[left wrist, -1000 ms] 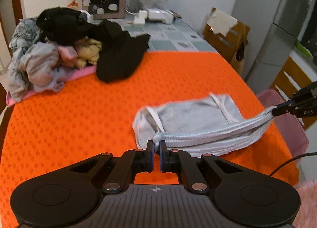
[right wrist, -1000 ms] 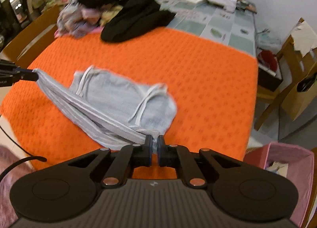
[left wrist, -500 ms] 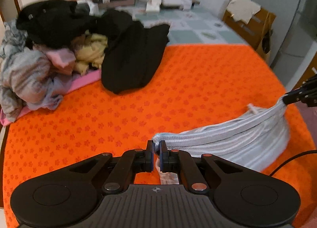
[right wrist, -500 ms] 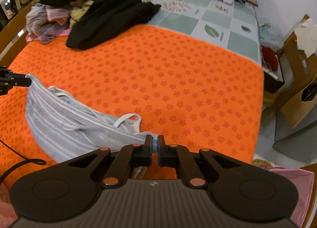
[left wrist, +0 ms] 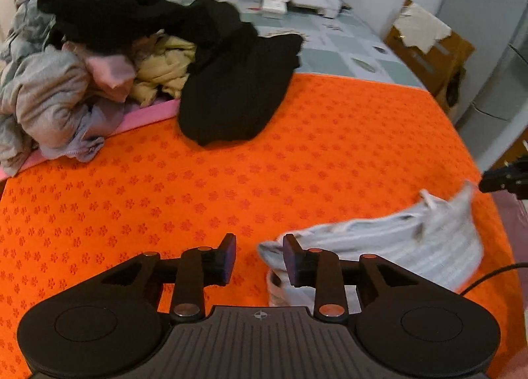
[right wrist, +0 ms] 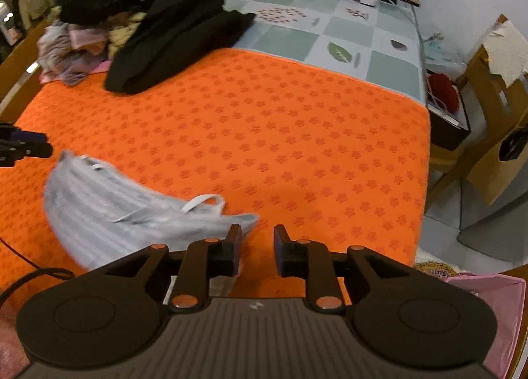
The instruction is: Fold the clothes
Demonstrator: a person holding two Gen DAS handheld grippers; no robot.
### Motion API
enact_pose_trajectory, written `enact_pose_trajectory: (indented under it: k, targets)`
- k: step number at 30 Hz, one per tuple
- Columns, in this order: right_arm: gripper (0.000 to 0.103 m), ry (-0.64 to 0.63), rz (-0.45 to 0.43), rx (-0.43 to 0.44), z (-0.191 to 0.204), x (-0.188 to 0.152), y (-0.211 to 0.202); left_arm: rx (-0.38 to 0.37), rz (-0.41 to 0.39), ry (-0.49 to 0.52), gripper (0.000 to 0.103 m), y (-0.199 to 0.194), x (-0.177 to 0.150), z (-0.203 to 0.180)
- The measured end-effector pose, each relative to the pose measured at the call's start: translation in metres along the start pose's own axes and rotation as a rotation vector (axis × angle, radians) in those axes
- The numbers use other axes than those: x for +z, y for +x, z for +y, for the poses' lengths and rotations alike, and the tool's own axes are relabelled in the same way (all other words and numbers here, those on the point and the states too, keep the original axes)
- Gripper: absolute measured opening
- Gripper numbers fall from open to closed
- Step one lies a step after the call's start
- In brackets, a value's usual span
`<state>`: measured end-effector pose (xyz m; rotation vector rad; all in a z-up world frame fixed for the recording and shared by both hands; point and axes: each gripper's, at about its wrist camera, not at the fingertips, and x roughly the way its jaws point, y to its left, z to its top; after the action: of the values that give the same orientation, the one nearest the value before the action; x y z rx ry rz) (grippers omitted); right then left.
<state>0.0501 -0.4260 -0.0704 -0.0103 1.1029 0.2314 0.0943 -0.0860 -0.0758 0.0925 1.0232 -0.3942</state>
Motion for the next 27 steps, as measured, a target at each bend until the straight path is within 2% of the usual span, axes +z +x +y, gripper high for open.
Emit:
enact_pose_trajectory:
  k: [7, 18, 21, 27]
  targets:
    - [0.024, -0.06, 0.025, 0.085, 0.032, -0.008, -0.003, -0.082, 0.03, 0.08, 0.033, -0.003, -0.01, -0.033]
    - [0.024, -0.137, 0.062, 0.194, 0.073, -0.003, 0.03, -0.201, 0.094, 0.193, 0.033, 0.021, -0.01, -0.077]
    - [0.024, -0.154, 0.057, 0.198, 0.079, 0.0, 0.039, -0.191, 0.105, 0.212, 0.033, 0.03, -0.011, -0.083]
    - [0.024, -0.188, 0.046, 0.164, 0.084, 0.005, 0.057, -0.131, 0.066, 0.22, 0.033, 0.039, -0.004, -0.082]
